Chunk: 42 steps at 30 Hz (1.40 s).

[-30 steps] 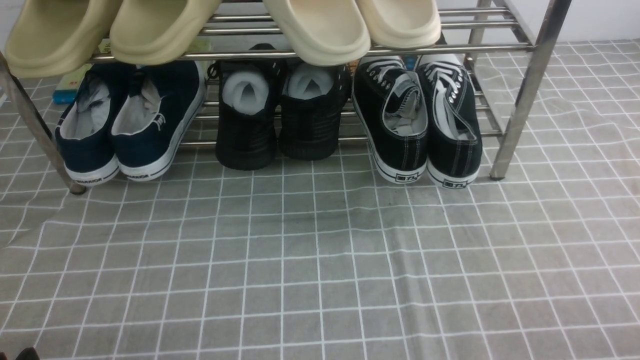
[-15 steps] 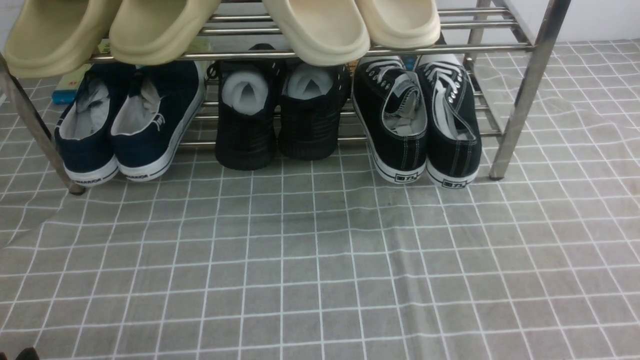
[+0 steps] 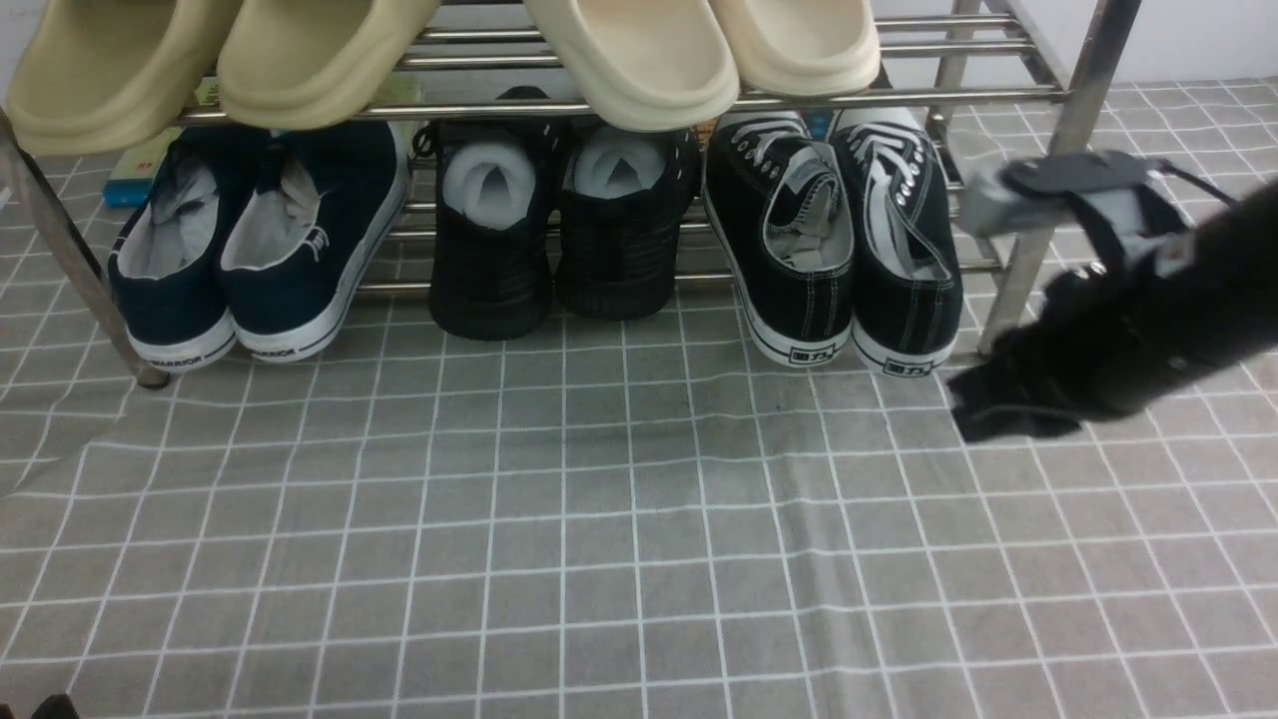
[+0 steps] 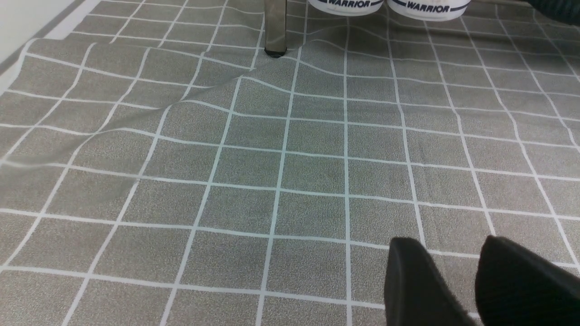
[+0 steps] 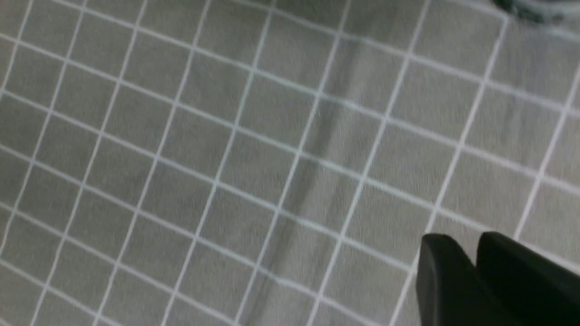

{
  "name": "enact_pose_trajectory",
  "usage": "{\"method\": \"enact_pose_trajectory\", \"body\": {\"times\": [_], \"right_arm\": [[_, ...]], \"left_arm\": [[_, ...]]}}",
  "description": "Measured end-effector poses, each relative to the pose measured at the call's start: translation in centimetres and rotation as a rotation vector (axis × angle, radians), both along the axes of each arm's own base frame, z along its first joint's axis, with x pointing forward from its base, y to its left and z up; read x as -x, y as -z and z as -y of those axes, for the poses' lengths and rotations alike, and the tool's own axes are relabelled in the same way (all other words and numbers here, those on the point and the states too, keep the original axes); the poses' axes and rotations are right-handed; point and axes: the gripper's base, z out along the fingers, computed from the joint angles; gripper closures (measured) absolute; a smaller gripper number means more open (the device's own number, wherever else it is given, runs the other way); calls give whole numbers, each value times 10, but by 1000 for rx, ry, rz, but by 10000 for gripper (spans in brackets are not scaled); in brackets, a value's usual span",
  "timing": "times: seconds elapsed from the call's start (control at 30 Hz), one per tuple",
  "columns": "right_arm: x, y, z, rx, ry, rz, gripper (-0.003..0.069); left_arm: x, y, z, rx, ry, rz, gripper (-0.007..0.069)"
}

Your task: Take the shoes off the shelf with your hand from the grey coffee tablecloth.

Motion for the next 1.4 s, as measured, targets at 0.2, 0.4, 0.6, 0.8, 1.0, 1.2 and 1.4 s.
{"method": "enact_pose_trajectory", "body": {"times": [0.2, 0.4, 0.6, 0.8, 1.0, 1.2, 1.4], "right_arm": [[-49, -21, -47, 124, -11, 82, 426], [-85, -29, -70, 148, 16, 123, 319], [-118, -5, -87, 162, 13, 152, 274], [-131, 26, -94, 180, 5, 137, 319], [-131, 29, -99, 178, -1, 137, 561], [-126, 21, -96, 185, 0, 125, 657], [-100, -18, -82, 190, 6, 61, 656]], "left_arm": [[0, 0, 0, 0, 0, 0, 384], [0, 0, 0, -1, 0, 0, 384], [0, 0, 0, -1, 0, 0, 384], [0, 0, 0, -1, 0, 0, 384], [0, 0, 0, -2, 0, 0, 384], [0, 0, 0, -2, 0, 0, 384], [0, 0, 0, -2, 0, 0, 384]]}}
